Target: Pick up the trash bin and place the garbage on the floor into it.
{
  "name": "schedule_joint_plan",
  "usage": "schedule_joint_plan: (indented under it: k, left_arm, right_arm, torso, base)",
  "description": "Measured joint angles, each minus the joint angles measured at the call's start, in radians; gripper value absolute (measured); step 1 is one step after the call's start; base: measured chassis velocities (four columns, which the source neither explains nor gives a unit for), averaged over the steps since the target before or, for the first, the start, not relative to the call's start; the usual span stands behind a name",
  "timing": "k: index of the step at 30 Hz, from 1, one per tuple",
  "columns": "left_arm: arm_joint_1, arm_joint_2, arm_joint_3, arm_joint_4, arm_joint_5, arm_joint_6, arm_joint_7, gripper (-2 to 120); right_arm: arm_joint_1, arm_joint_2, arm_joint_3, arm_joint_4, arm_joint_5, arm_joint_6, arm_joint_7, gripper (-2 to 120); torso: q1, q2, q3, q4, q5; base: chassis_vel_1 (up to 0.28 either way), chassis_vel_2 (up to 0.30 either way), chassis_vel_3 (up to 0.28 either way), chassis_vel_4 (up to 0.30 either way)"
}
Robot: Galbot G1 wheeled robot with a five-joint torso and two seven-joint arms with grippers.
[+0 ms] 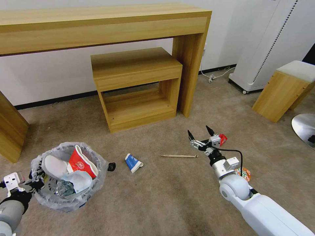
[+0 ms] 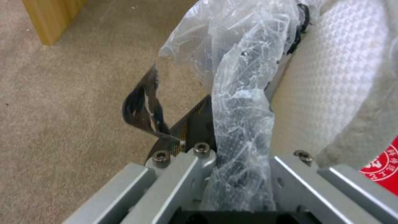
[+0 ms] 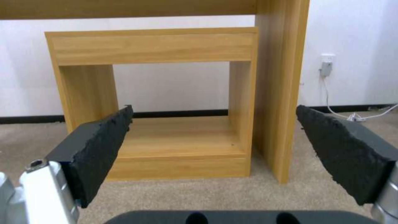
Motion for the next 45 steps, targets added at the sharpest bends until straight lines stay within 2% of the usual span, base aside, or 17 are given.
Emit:
schedule_joint_plan:
  k: [45]
  left_arm:
    - [0.001,-0.017,0.022,-0.024,0.008,-0.004,-0.029,1]
  right_arm:
    - [-0.011,-0.006,0.009,0.003,-0.023,-0.004,-0.002,100]
  torso:
    - [0.000,0.000,0.000,0.0000,0.0000]
  base:
    - [0.000,0.000,0.000,0.000]
